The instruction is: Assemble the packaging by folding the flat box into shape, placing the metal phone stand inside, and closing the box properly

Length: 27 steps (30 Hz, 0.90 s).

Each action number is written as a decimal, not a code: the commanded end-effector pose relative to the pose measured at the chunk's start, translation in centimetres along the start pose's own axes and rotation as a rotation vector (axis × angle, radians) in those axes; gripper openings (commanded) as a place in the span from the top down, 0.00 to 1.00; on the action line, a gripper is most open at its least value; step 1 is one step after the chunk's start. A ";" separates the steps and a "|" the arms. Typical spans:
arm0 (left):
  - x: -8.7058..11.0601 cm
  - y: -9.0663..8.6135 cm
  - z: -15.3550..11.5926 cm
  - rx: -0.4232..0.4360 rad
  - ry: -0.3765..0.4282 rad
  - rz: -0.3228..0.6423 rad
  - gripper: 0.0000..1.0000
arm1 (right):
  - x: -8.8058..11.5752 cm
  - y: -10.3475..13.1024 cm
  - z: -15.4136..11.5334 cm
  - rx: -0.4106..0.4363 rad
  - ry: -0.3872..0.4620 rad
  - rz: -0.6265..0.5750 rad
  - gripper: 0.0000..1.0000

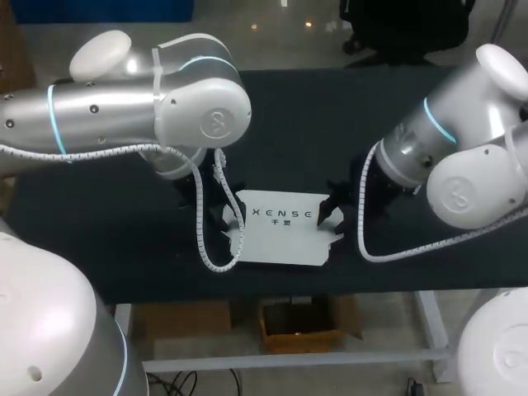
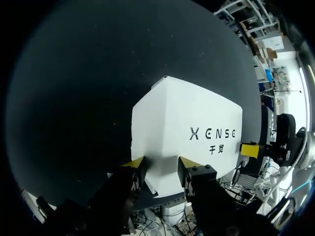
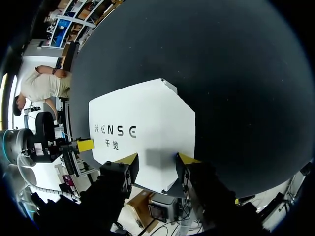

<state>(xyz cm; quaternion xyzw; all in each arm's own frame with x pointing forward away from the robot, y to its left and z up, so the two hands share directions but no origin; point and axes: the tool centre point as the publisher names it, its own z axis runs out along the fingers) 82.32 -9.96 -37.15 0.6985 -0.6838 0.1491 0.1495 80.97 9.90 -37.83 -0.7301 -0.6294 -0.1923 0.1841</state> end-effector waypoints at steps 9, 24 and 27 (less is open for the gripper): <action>0.0 -0.2 0.1 -0.024 0.027 -0.024 0.61 | -0.3 -0.5 -0.1 -0.040 0.020 0.025 0.52; 0.0 -0.2 0.1 -0.024 0.027 -0.024 0.60 | -0.3 -0.5 -0.1 -0.040 0.020 0.025 0.53; 0.0 -0.2 0.1 -0.024 0.027 -0.024 0.58 | -0.3 -0.5 -0.1 -0.040 0.020 0.025 0.51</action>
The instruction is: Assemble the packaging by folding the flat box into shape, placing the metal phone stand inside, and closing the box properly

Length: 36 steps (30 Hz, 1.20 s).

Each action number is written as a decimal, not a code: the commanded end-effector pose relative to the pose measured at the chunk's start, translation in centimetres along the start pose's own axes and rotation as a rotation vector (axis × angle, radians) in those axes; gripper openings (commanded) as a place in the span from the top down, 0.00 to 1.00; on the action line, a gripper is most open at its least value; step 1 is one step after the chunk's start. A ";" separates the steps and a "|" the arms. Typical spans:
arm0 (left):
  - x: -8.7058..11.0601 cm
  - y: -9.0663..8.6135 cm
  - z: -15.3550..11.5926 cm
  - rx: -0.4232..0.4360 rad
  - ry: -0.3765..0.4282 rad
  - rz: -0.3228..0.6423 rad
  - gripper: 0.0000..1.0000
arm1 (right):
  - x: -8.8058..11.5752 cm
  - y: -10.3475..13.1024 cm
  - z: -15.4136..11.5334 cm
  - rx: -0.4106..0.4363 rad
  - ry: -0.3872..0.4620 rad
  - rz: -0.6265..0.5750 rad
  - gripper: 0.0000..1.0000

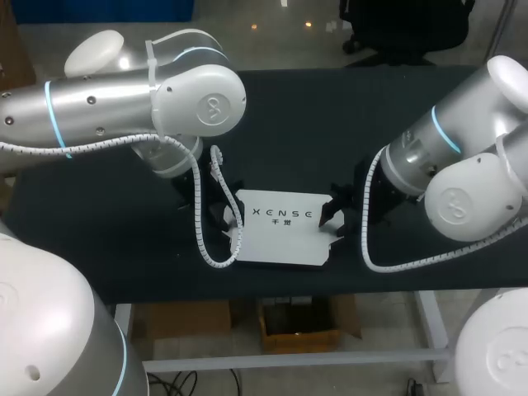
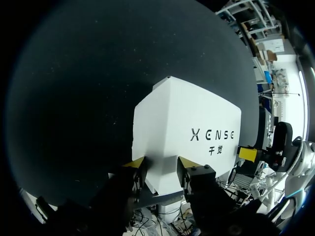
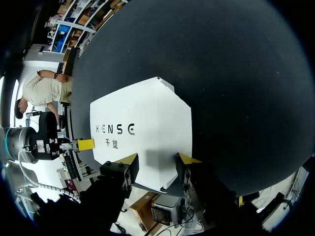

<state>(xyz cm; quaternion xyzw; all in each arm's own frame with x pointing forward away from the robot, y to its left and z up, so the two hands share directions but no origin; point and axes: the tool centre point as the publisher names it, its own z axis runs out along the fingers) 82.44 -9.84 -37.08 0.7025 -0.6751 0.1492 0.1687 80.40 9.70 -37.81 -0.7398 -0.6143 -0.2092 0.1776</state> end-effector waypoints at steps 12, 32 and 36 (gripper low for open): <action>0.1 -0.1 0.2 -0.001 -0.001 0.000 0.54 | -0.1 0.0 0.0 0.000 0.002 -0.001 0.53; -0.1 0.1 0.7 0.004 0.023 0.035 0.57 | -0.6 0.3 0.8 -0.023 0.052 -0.060 0.55; -0.3 0.2 0.9 0.006 0.045 0.043 0.58 | -0.5 0.4 1.1 -0.023 0.074 -0.073 0.56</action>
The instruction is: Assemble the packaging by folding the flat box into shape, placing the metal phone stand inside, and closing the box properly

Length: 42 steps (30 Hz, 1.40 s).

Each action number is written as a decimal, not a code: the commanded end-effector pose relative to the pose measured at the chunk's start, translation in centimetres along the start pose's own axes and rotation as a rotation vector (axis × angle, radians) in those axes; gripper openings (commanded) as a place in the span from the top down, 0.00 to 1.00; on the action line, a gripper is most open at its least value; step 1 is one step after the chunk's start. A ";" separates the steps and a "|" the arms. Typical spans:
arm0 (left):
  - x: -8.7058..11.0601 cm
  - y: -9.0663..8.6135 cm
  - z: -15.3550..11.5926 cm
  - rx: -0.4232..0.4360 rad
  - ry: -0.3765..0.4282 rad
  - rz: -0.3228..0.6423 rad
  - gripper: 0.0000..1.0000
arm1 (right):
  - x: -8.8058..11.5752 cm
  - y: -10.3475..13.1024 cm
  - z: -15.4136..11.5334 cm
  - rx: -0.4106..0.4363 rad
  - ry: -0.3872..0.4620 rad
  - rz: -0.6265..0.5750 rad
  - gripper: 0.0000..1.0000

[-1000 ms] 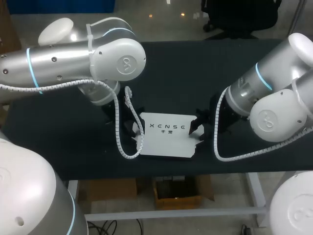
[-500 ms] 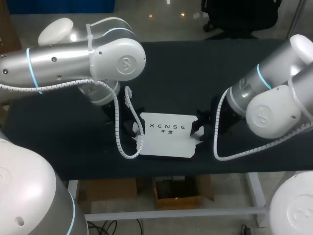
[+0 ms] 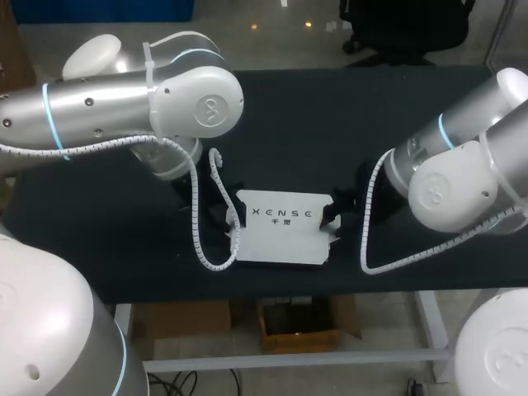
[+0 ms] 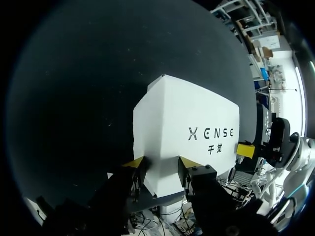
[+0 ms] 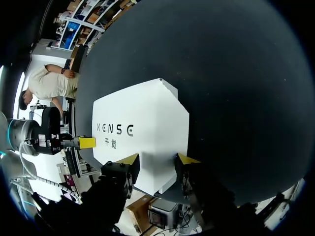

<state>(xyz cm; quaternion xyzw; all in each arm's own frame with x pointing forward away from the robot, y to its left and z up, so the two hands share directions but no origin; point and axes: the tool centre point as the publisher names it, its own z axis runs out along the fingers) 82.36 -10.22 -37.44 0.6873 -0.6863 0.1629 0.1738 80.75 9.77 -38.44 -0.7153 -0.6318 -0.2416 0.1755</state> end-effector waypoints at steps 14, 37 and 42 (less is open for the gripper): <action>-0.9 1.0 0.5 0.009 0.069 0.035 0.58 | -0.7 -0.1 0.8 -0.005 0.085 -0.016 0.56; -0.5 1.7 0.8 0.000 0.159 0.043 0.57 | -0.3 0.7 1.3 -0.001 0.112 -0.043 0.55; -0.4 1.7 0.9 0.006 0.183 0.067 0.57 | -0.3 0.7 1.4 0.003 0.119 -0.047 0.55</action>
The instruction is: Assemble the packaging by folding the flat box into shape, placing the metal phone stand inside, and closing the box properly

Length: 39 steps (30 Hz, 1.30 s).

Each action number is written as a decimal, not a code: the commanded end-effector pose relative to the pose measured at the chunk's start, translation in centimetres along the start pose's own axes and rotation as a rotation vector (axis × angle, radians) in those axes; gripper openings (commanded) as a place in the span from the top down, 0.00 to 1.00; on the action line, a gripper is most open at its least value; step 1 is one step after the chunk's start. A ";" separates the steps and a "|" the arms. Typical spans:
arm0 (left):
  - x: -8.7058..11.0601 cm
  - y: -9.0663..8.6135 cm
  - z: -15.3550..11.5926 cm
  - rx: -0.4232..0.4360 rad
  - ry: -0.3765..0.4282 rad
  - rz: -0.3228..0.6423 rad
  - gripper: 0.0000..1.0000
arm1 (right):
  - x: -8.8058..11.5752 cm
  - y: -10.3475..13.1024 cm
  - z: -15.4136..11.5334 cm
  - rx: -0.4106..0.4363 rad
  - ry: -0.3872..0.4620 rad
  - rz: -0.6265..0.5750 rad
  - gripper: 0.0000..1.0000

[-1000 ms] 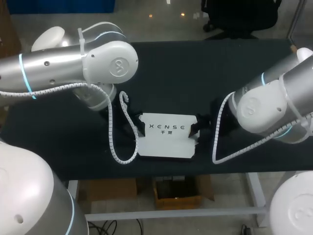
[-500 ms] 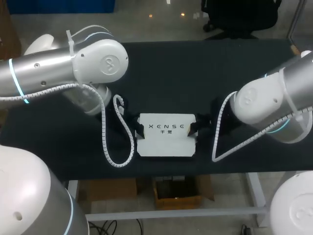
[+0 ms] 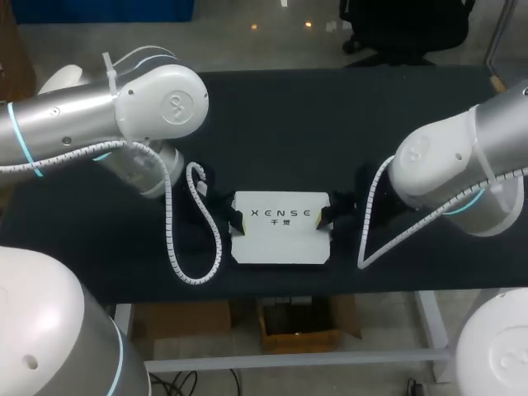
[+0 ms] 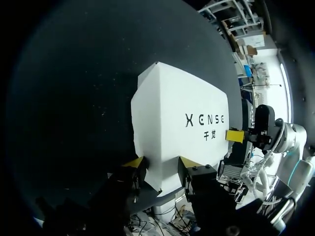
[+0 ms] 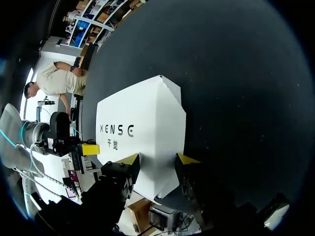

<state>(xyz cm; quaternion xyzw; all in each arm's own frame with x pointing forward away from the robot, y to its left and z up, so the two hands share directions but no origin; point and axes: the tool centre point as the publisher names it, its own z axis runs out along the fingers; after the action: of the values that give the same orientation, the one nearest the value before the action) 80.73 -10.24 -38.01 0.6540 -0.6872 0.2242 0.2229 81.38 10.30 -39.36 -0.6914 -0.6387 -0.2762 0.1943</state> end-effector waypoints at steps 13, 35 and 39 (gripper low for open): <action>-0.3 -0.3 0.4 -0.009 0.080 0.039 0.58 | 0.1 0.1 0.5 0.011 0.064 -0.021 0.55; 0.7 -1.1 0.6 -0.040 0.111 -0.013 0.58 | 0.6 -0.3 0.8 0.026 0.076 -0.024 0.55; 0.8 -1.0 0.5 -0.037 0.114 -0.011 0.59 | 0.8 -0.3 0.6 0.029 0.075 -0.027 0.56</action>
<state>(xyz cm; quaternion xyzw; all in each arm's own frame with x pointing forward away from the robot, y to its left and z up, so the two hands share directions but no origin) 81.45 -10.48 -37.83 0.6409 -0.6735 0.2474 0.2727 81.17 10.93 -39.38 -0.6733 -0.6452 -0.2898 0.2156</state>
